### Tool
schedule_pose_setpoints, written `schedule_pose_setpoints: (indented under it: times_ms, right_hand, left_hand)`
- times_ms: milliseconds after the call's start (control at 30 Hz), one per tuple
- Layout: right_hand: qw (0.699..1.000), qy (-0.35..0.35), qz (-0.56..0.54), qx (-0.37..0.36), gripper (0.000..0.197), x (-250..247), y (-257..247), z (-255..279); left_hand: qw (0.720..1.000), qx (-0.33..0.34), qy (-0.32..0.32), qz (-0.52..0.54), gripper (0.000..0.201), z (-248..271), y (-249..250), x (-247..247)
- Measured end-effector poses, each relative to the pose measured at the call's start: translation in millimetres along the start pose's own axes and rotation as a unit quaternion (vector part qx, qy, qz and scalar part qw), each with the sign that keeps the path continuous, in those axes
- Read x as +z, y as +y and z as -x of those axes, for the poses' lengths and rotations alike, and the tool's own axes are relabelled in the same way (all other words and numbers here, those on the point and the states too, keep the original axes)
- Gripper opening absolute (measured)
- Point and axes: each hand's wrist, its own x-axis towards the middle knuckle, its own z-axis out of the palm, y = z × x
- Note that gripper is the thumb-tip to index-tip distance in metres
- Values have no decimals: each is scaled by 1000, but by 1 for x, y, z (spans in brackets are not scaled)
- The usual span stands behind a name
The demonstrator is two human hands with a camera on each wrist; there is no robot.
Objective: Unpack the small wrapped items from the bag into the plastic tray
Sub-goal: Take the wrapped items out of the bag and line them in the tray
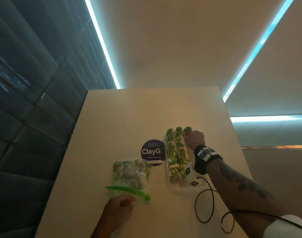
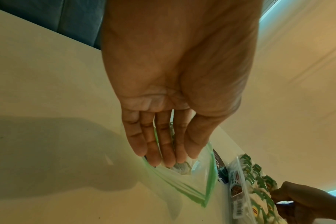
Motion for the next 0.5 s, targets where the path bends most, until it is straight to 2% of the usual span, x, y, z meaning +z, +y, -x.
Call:
schedule_pose_setpoints:
  times_ms: [133, 200, 267, 367, 433, 500]
  right_hand:
    - [998, -24, 54, -27, 48, 8, 6, -11]
    - [993, -49, 92, -45, 46, 24, 25, -48]
    - [990, -65, 115, -56, 42, 17, 19, -39]
    - [991, -67, 95, -60, 43, -7, 1, 6]
    - [996, -35, 63, -45, 46, -20, -3, 21]
    - [996, 31, 24, -75, 40, -28, -8, 37]
  left_hand:
    - [1000, 10, 6, 0, 15, 2, -2, -1]
    - [1000, 10, 10, -5, 15, 3, -3, -2]
    - [999, 16, 22, -19, 18, 5, 1, -3]
    - [996, 47, 46, -62, 32, 5, 6, 0]
    - [989, 82, 56, -107, 22, 5, 9, 2]
    - [984, 106, 57, -128, 21, 5, 11, 2]
